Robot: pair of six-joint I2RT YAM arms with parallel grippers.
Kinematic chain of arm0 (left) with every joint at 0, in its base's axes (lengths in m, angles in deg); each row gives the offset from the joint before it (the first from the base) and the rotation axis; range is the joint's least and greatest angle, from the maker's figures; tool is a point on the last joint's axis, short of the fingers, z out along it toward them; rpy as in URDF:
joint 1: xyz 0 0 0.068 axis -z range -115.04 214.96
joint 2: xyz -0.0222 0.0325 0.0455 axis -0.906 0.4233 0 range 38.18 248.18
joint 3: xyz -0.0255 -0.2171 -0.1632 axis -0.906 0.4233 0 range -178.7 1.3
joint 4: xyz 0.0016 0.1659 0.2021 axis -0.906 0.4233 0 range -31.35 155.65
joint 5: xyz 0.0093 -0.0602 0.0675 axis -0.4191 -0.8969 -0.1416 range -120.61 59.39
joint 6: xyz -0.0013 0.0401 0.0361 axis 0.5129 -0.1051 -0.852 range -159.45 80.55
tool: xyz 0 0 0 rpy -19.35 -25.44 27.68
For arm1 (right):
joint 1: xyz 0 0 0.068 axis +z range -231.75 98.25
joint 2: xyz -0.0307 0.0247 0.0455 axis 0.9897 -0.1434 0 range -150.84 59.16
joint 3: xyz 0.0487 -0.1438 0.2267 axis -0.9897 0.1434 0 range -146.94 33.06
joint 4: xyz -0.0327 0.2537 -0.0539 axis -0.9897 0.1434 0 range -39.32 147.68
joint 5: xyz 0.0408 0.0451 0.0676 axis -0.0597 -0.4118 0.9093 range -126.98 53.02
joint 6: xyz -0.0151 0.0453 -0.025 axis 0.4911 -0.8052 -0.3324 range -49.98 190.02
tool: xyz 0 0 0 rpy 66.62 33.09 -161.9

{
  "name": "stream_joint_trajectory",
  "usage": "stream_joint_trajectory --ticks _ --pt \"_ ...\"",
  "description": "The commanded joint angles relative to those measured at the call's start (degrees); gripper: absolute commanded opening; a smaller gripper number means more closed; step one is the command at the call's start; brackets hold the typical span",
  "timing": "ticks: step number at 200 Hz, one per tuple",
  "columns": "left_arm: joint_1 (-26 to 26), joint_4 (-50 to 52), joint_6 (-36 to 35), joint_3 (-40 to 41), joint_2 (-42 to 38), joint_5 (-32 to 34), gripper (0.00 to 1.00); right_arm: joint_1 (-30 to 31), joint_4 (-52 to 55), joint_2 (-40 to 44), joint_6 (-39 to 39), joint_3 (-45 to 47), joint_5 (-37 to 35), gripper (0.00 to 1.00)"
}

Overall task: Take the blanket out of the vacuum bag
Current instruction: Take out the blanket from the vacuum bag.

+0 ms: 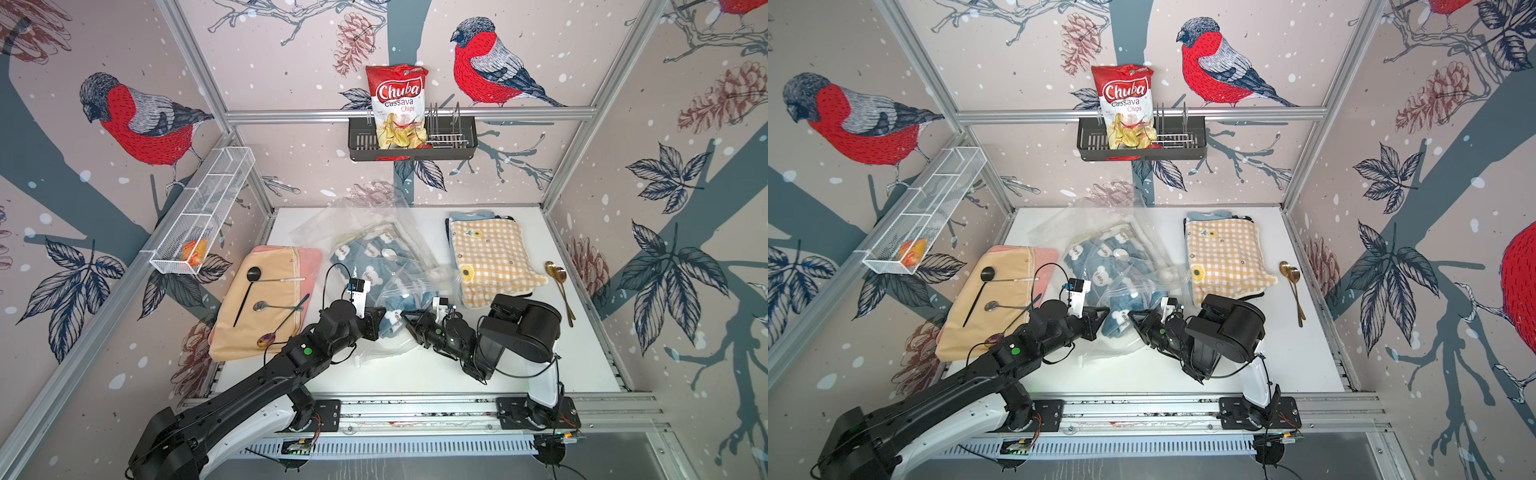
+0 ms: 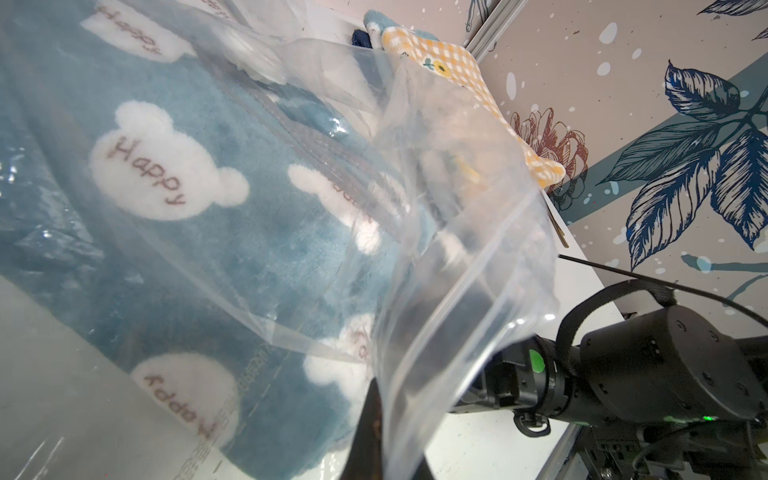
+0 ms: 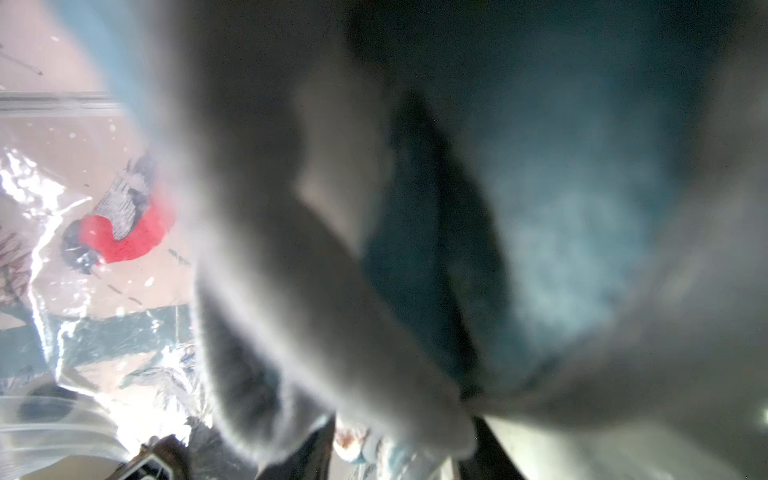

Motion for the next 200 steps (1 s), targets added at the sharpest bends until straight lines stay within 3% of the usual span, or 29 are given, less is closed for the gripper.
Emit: stream_joint_trajectory --ticks 1,43,101,140,165,200 --pt "0.0 -3.3 0.3 -0.1 -0.1 -0.6 0.0 0.5 1.6 2.6 2.5 -0.8 0.3 0.28" --pt "0.0 -2.8 0.2 -0.2 -0.5 -0.5 0.0 1.8 9.2 9.1 5.0 -3.2 1.5 0.23" --pt "0.0 -2.5 0.4 -0.2 -1.6 0.1 0.0 0.7 13.7 13.5 6.6 -3.7 1.3 0.24" --pt "0.0 -2.6 0.5 -0.4 -1.3 0.1 0.0 0.4 14.5 13.4 6.1 -2.2 0.5 0.39" --pt "0.0 -2.8 0.7 -0.2 -1.4 0.0 0.0 0.5 12.4 11.8 4.3 -0.2 -0.1 0.55" --pt "0.0 -3.1 0.8 -0.1 -1.2 0.0 0.0 0.5 9.5 8.6 2.7 1.0 0.2 0.62"
